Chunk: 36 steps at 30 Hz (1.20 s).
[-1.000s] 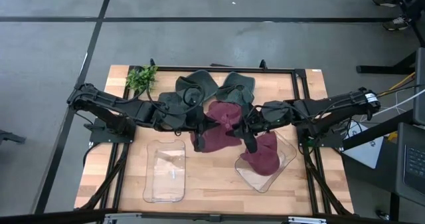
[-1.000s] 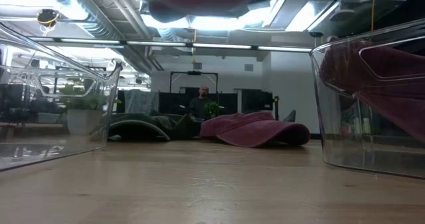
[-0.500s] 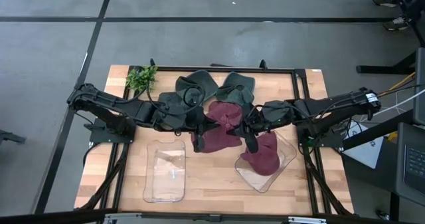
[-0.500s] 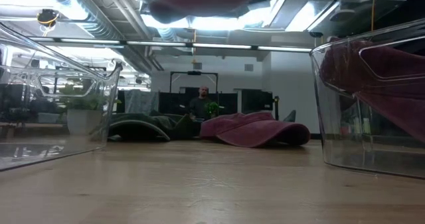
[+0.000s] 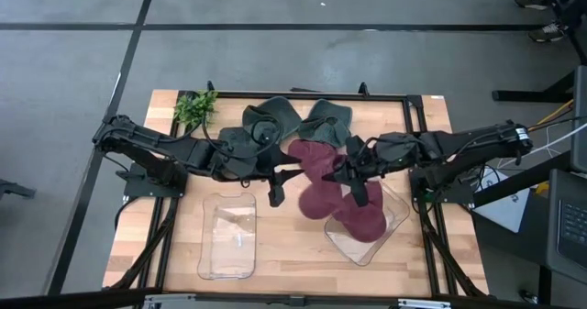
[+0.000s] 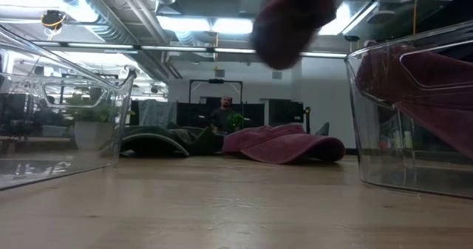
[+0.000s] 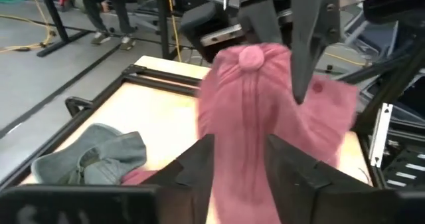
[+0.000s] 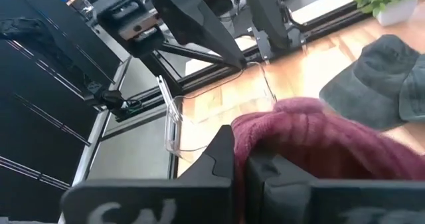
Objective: Pick & Place hat
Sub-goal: Put the left red cap into the right transparent bin
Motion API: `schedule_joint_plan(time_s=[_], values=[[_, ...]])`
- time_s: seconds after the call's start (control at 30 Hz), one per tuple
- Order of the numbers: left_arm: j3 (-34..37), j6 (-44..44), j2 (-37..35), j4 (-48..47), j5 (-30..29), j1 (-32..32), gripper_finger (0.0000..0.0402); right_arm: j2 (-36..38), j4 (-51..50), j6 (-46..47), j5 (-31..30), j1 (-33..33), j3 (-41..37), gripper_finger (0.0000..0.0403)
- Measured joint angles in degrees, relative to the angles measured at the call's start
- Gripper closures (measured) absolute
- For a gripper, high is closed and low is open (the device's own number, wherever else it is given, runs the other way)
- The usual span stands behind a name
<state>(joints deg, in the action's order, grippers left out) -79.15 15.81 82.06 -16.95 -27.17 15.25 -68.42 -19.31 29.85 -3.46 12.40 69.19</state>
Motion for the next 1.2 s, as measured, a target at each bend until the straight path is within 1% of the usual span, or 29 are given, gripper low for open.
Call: schedule_joint_plan(time_s=[0.17, 0.3, 0.4, 0.5, 0.57, 0.67, 0.8, 0.87, 1.03, 1.2], values=[[0.00, 0.00, 0.00, 0.00, 0.50, -0.01, 0.0247, 2.06, 0.09, -1.14, 1.29, 0.00, 0.00, 0.0400], [0.00, 0.00, 0.00, -0.02, 1.24, 0.01, 0.0243, 3.79, -0.23, -2.17, 2.34, 0.00, 0.00, 0.0400], [0.00, 0.00, 0.00, -0.01, 1.26, -0.01, 0.0244, 4.93, -1.14, -3.30, 5.12, -0.44, 0.00, 0.0400], [0.00, 0.04, 0.00, 0.00, 1.44, -0.01, 0.0247, 5.88, -2.75, -3.53, 10.05, -1.24, 0.00, 0.0400], [0.00, 0.03, 0.00, 0.00, 2.06, -0.01, 0.0248, 6.42, -3.99, -4.59, 14.61, -1.95, 0.00, 0.0400], [0.00, 0.05, 0.00, 0.00, 3.34, -0.01, 0.0248, 6.89, -5.63, -6.81, 22.74, -2.98, 0.00, 0.0400], [0.00, 0.07, 0.00, 0.00, 3.49, 0.00, 0.0245, 6.91, -6.43, -8.84, 35.18, -4.36, 0.00, 0.0400], [0.00, 0.04, 0.00, 0.00, 3.49, -0.01, 0.0245, 6.91, -6.34, -10.25, 40.07, -4.87, 0.00, 0.0400], [0.00, 0.04, 0.00, 0.00, 3.49, 0.01, 0.0245, 6.91, -6.32, -15.32, 47.00, -5.18, 0.00, 0.0400], [-0.01, 0.02, 0.00, 0.00, 3.49, 0.00, 0.0246, 6.91, -6.33, -24.41, 51.68, -5.18, 0.00, 0.0400]])
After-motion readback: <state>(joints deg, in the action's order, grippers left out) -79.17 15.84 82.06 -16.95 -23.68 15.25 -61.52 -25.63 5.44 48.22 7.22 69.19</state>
